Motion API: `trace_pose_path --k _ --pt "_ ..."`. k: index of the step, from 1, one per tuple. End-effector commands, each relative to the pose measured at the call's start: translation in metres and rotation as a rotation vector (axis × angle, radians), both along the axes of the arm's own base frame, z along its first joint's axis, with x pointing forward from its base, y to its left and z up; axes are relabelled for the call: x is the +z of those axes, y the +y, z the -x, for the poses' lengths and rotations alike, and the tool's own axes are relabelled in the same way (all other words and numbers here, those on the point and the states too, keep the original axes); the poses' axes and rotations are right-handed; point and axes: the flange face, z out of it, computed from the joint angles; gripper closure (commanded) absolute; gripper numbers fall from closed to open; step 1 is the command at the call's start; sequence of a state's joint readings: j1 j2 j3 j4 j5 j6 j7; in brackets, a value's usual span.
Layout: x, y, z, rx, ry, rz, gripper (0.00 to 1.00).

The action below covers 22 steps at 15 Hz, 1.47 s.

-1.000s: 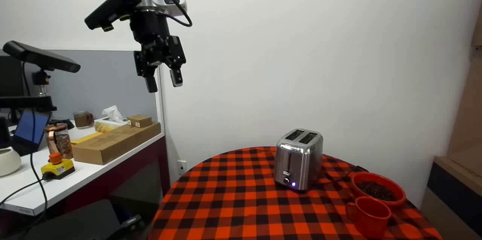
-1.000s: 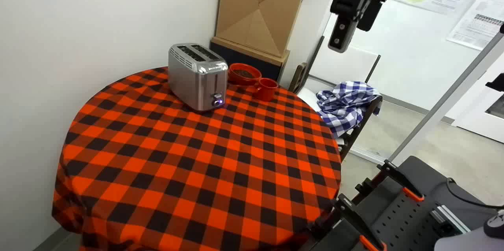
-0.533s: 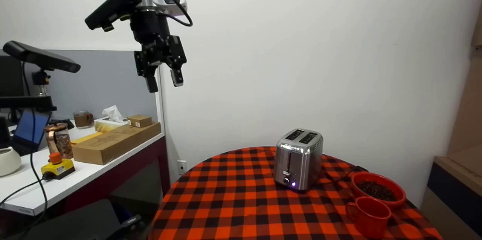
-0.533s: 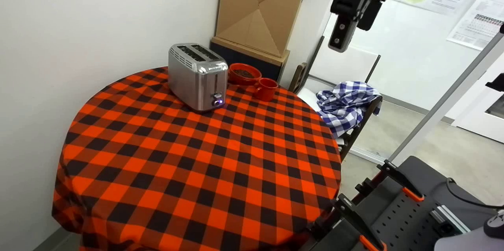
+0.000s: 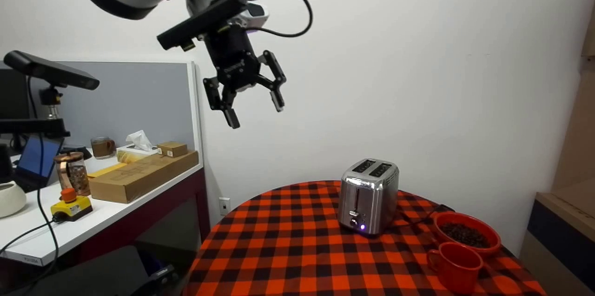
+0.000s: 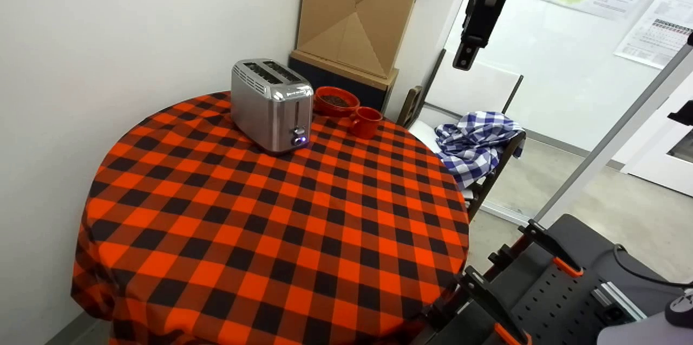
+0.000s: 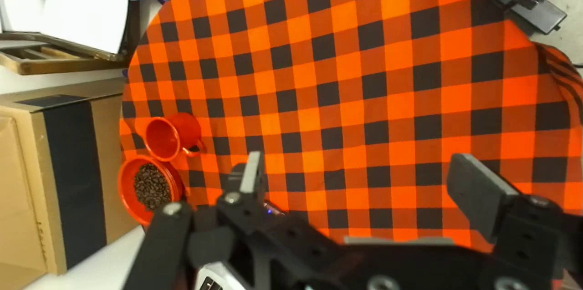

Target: Turn off the toaster

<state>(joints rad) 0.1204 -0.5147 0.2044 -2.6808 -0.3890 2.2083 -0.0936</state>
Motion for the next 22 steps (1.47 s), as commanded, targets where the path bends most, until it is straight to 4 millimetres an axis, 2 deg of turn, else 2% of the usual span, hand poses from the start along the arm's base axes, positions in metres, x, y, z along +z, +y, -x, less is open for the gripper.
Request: trace_pose_path --k 1,4,7,11,14,19,22 --pt "-0.043 -0.053 -0.055 0.15 0.121 0.008 0.0" --pt "-0.082 -0.088 -0.086 0.239 0.236 0.006 0.0" --pt "-0.122 -0.106 -0.123 0.265 0.302 -0.027 0.0" --pt "-0.175 -0.113 -0.179 0.194 0.305 -0.095 0.0" --pt "-0.212 -0.114 -0.211 0.136 0.315 -0.131 0.0" --pt "-0.262 -0.111 -0.259 0.123 0.296 -0.086 0.0" --pt "-0.285 -0.106 -0.283 0.088 0.242 -0.056 0.0"
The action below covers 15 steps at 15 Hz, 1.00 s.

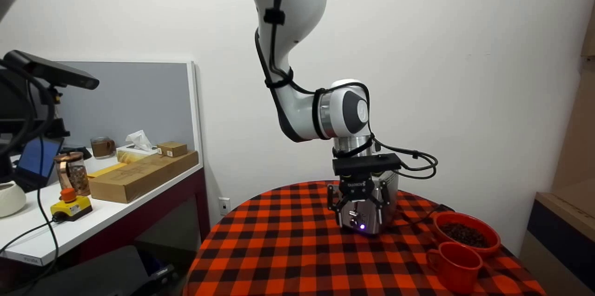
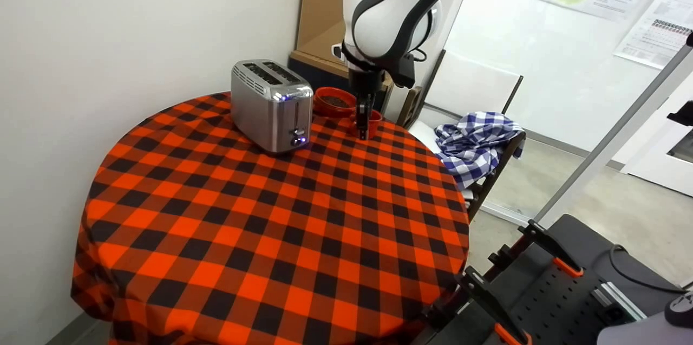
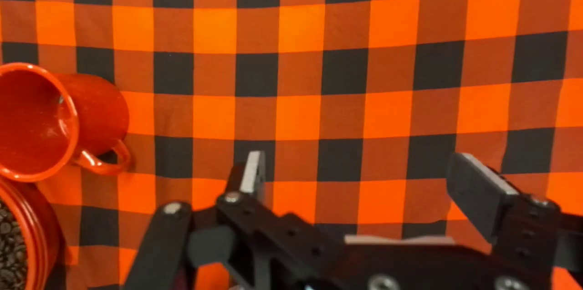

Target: Turn off the toaster

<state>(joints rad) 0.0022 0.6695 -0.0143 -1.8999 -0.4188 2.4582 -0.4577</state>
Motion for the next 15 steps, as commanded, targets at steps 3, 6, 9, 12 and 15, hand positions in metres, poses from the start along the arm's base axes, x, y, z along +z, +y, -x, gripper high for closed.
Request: trace_pose_path --k 3,6,9,12,15 --pt "-0.046 0.008 -0.048 -0.09 -0.105 0.042 0.0" --pt "-0.068 0.006 -0.06 -0.138 -0.129 0.05 0.0" --pt "-0.084 -0.001 -0.07 -0.175 -0.208 0.038 0.0" --pt "-0.096 -0.007 -0.075 -0.183 -0.271 0.016 0.0" --pt "-0.101 -0.006 -0.073 -0.162 -0.337 -0.031 0.0"
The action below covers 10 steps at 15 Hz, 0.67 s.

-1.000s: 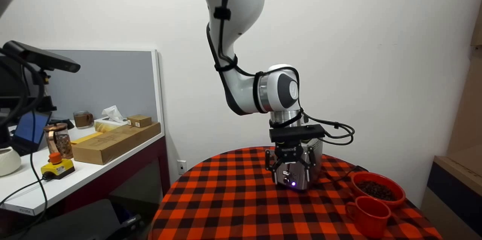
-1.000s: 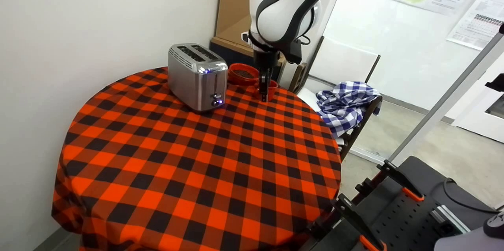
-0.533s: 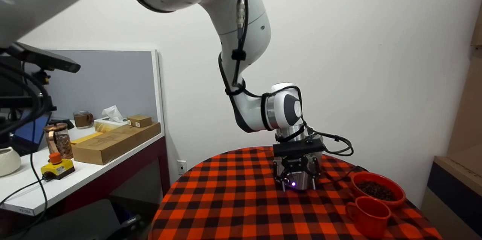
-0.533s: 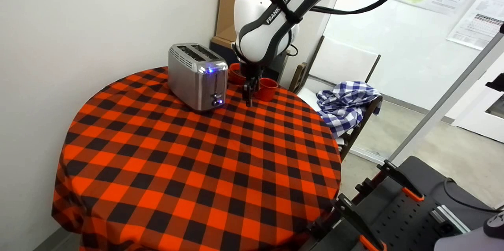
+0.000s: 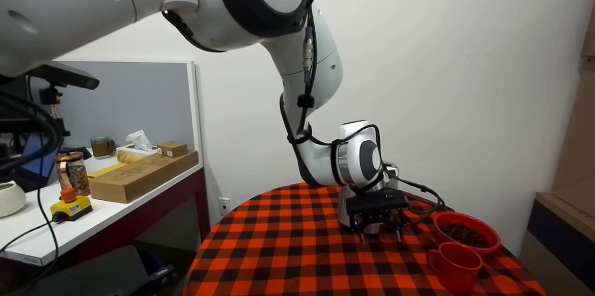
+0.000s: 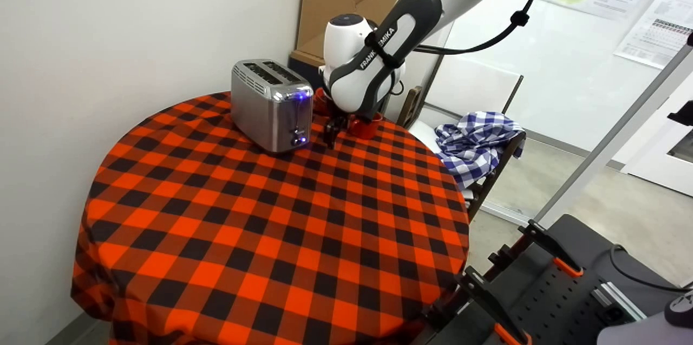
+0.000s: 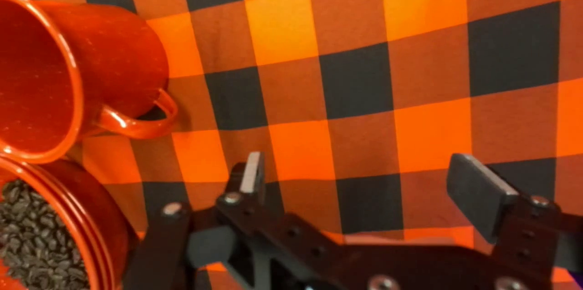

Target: Turn off the toaster

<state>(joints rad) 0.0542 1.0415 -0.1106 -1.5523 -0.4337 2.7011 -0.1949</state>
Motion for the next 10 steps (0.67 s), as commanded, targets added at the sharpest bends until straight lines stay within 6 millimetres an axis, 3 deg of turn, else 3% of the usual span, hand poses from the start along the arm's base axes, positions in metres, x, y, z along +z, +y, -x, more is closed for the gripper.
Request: trace_pose_path --k 1,10 --pt "-0.006 0.002 -0.004 0.025 -0.094 -0.038 0.0" --pt "-0.003 -0.003 0.015 0.09 -0.243 -0.155 0.0"
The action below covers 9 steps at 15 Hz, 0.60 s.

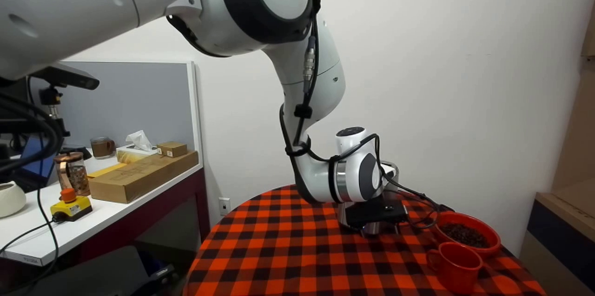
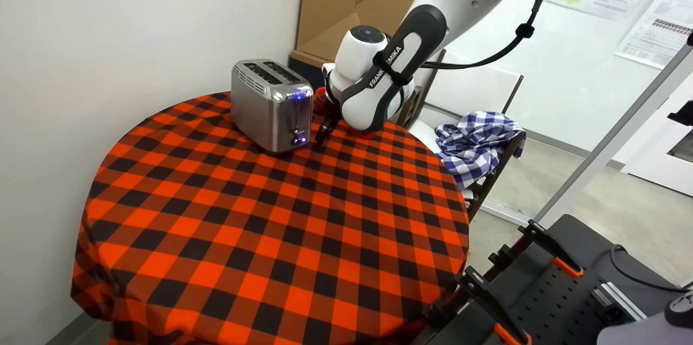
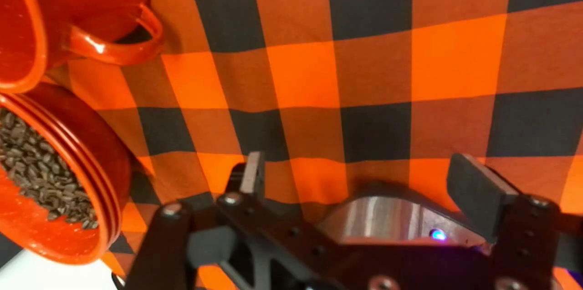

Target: Turn off the toaster

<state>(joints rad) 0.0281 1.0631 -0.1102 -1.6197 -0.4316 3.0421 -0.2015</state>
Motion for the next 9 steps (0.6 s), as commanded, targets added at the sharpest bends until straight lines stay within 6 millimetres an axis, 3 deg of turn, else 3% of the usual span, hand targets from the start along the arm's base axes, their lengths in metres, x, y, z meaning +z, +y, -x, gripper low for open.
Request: trace_pose_path --k 1,9 --pt "0.001 -0.005 0.0101 0.024 -0.038 -0.043 0.0" --pt "-0.0009 0.0007 0.0163 0.038 -0.108 -0.095 0.0"
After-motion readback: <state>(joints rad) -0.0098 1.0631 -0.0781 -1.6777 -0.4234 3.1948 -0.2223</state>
